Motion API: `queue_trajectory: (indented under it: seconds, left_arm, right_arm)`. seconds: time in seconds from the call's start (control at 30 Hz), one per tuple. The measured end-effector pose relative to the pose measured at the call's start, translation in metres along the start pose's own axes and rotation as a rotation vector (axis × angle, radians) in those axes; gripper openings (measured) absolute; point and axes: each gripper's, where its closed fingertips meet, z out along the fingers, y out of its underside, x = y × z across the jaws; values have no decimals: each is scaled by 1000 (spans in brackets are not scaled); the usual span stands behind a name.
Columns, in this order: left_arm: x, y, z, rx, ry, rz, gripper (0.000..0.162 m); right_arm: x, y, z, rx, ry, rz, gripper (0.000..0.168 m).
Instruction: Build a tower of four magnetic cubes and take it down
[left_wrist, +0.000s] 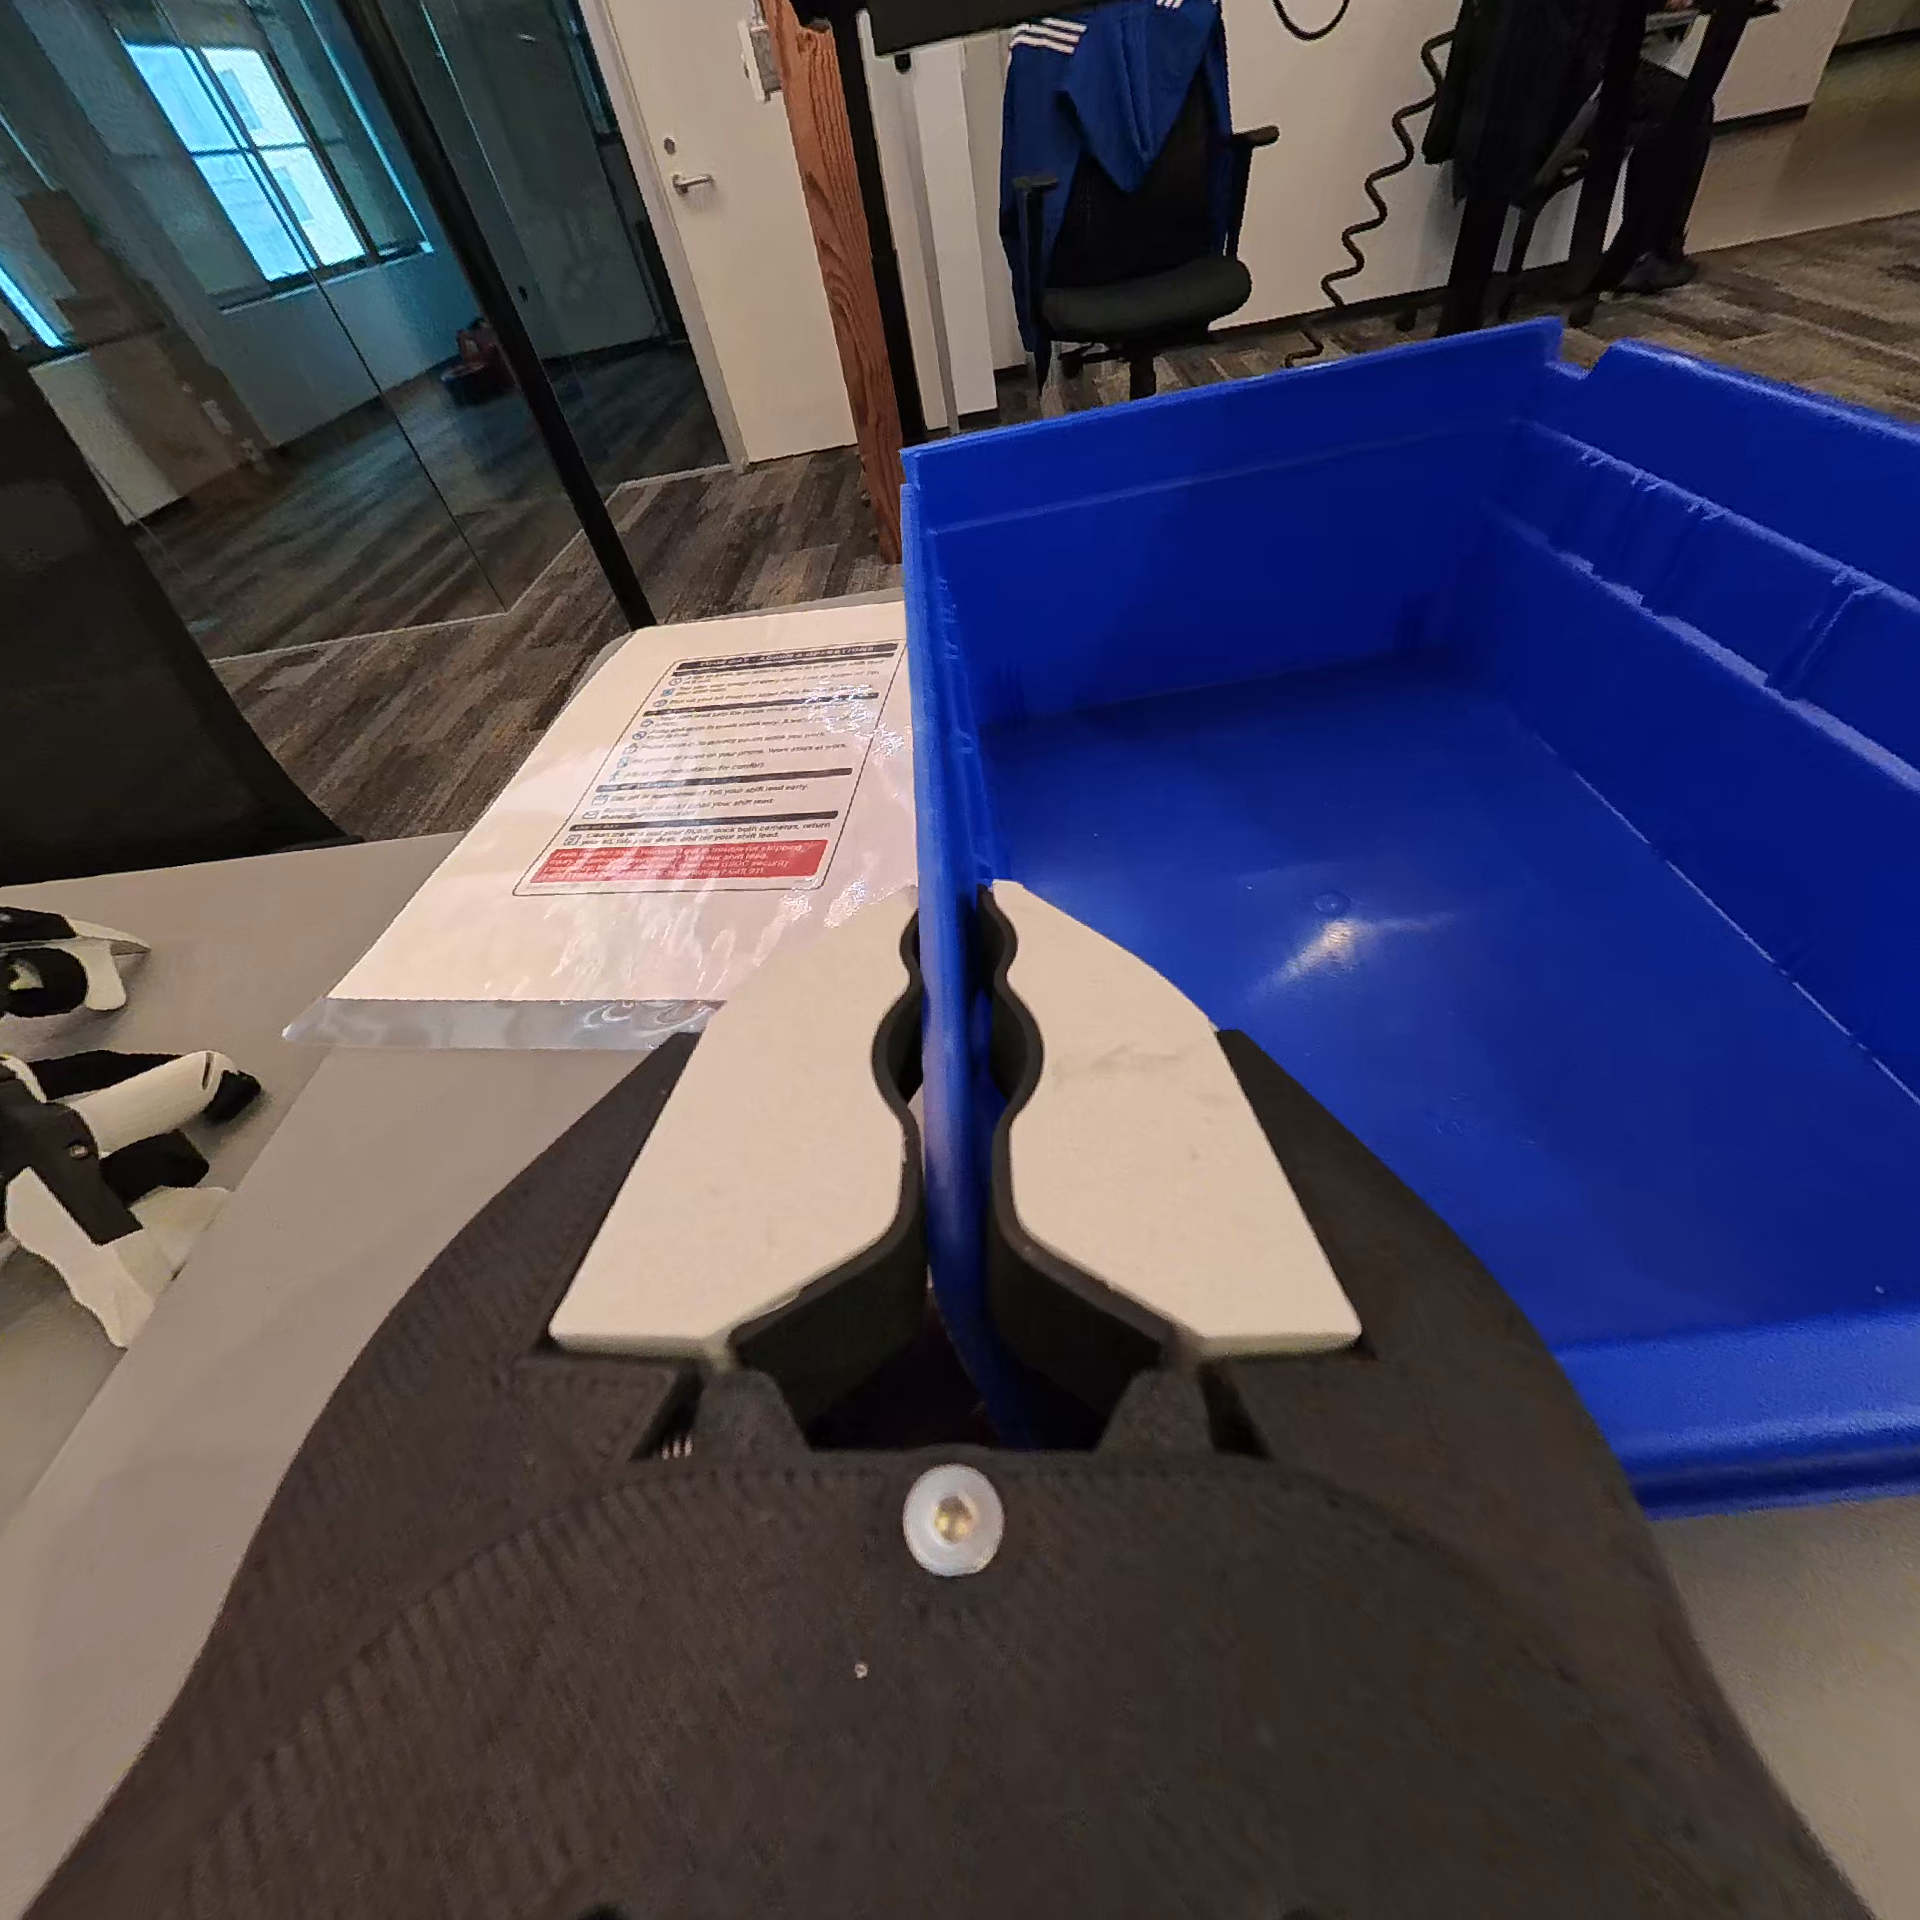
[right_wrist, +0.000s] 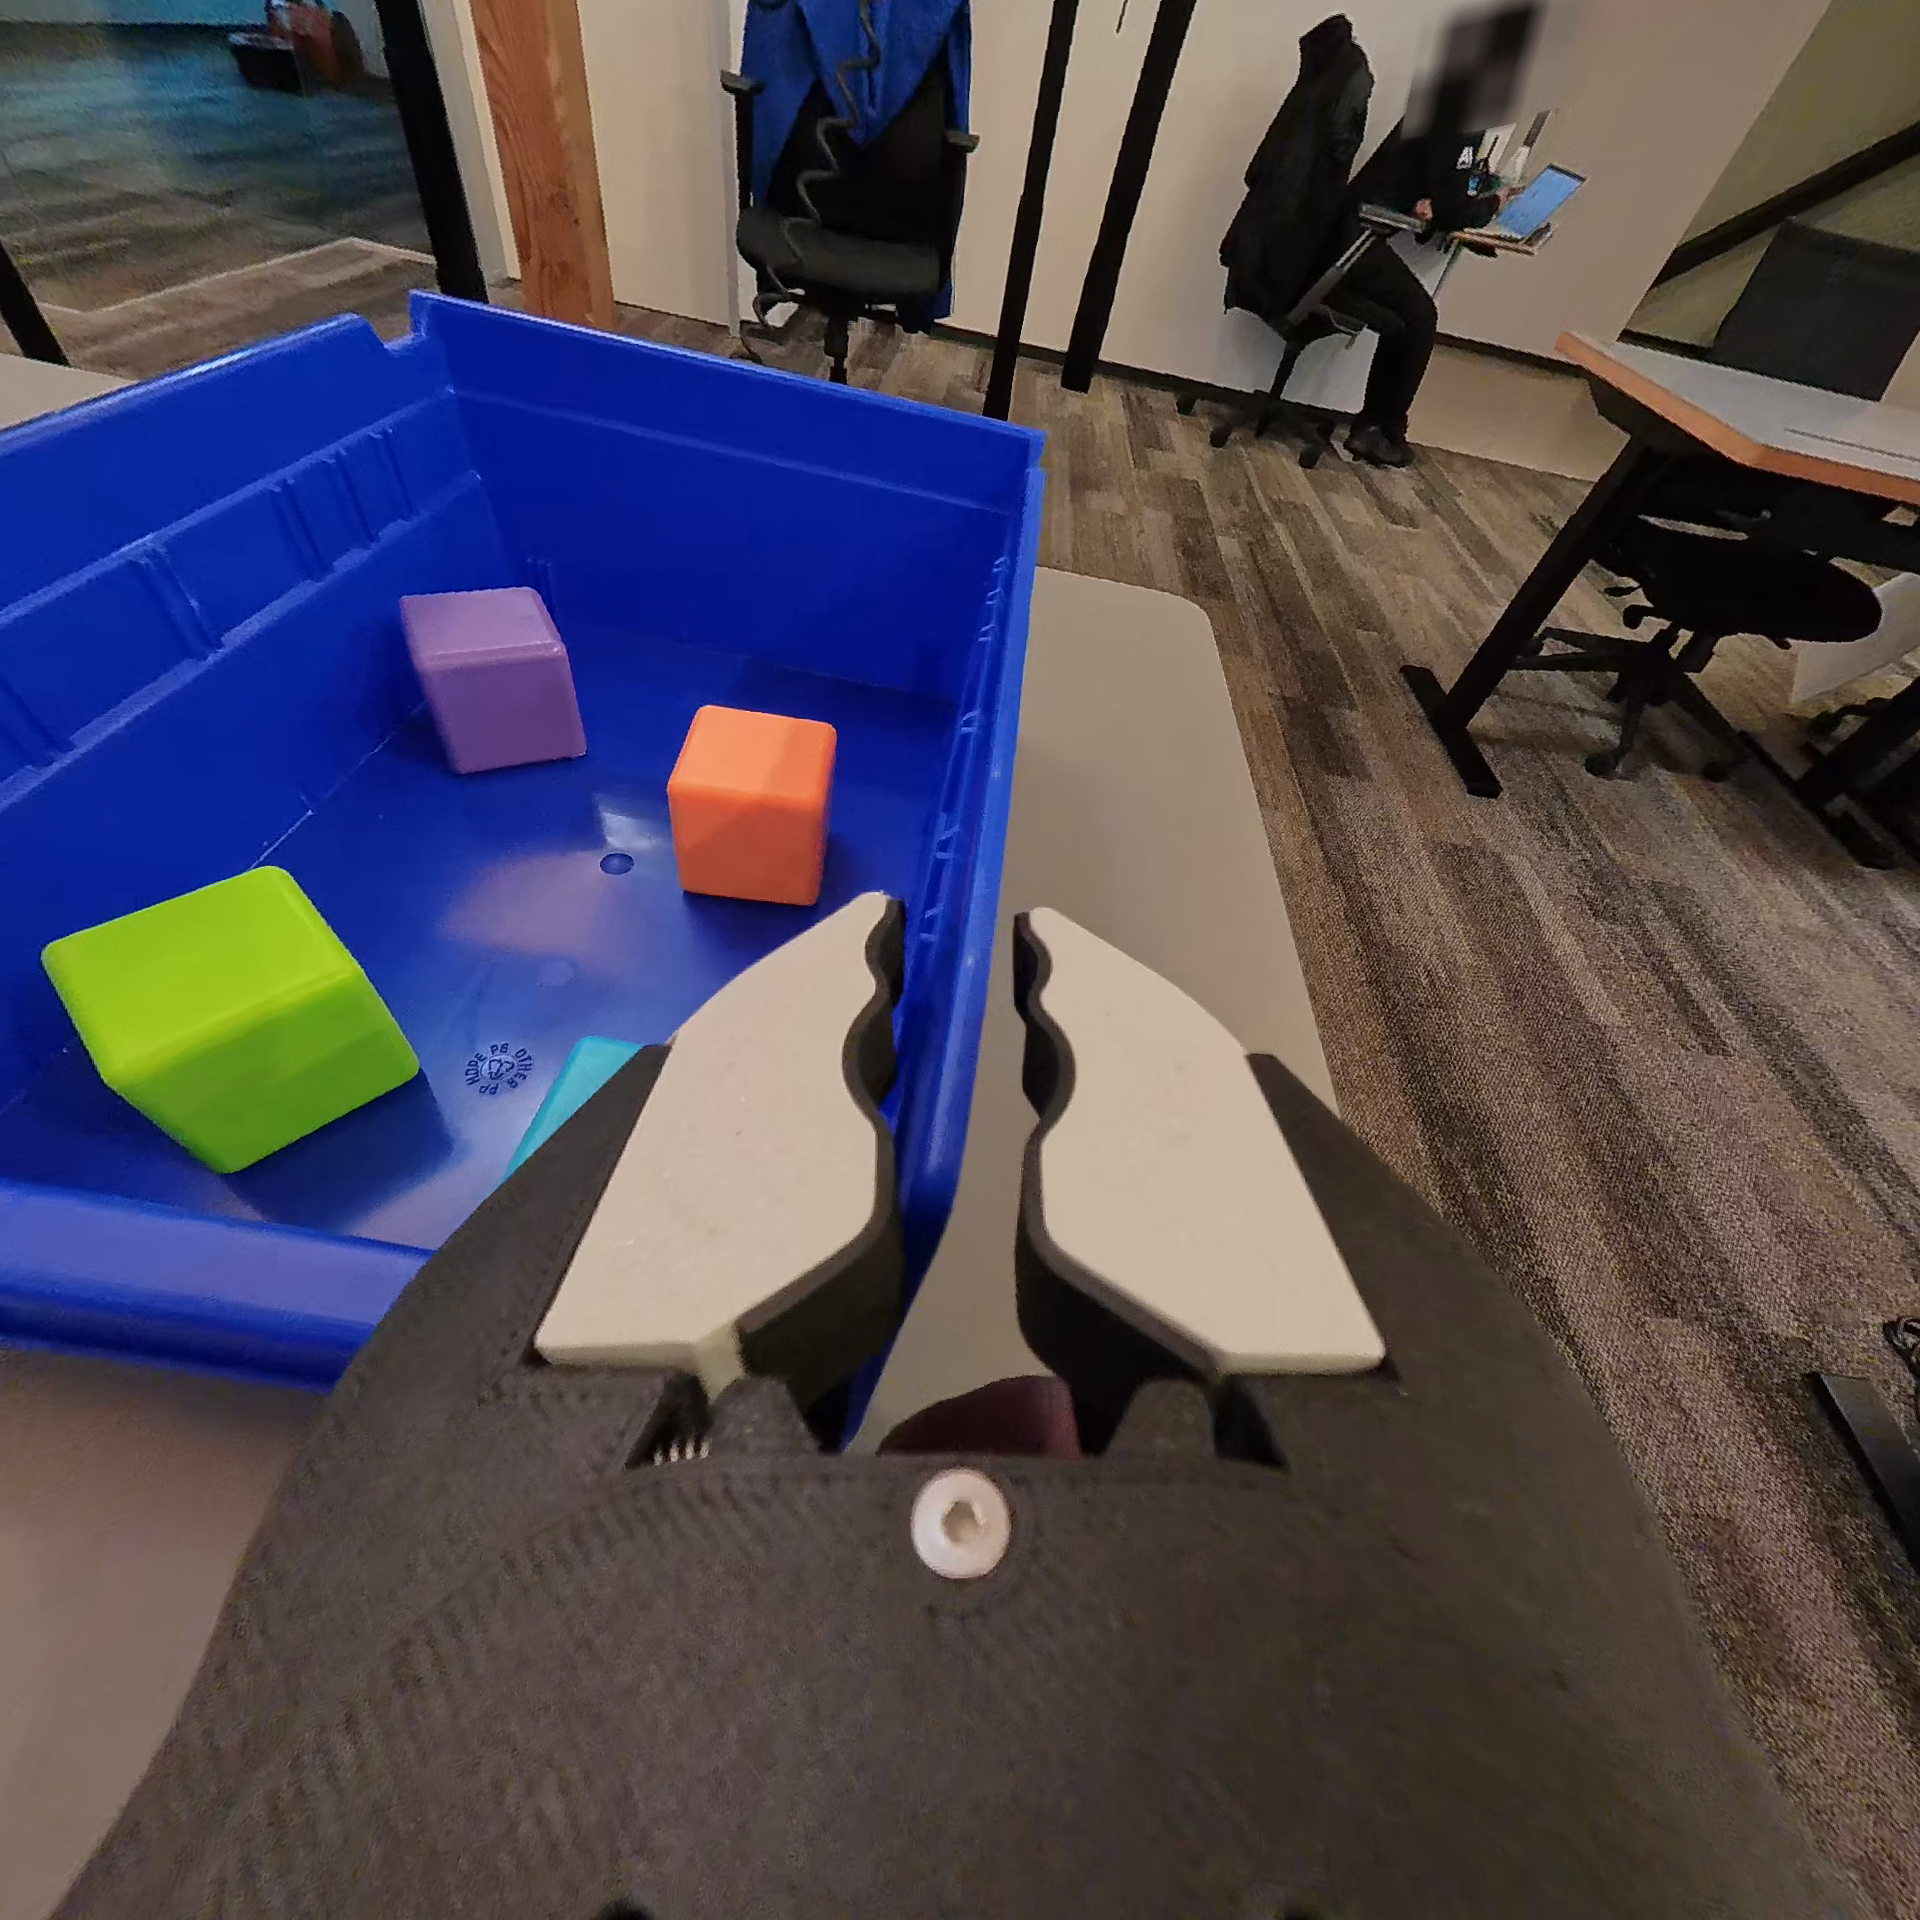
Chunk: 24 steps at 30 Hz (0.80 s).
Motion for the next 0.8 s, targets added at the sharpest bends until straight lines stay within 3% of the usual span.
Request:
queue_trajectory:
  seconds: [0.13, 0.5, 0.8]
  left_arm:
    - [0, 1, -3, -1, 8, -3, 6]
    - [1, 4, -13, -1, 24, -13, 6]
    - [4, 7, -26, -1, 22, -19, 6]
  right_arm:
    - [2, 1, 1, 2, -8, 33, 27]
    - [-5, 1, 2, 1, -50, 32, 12]
    - [-5, 1, 2, -1, -64, 47, 9]
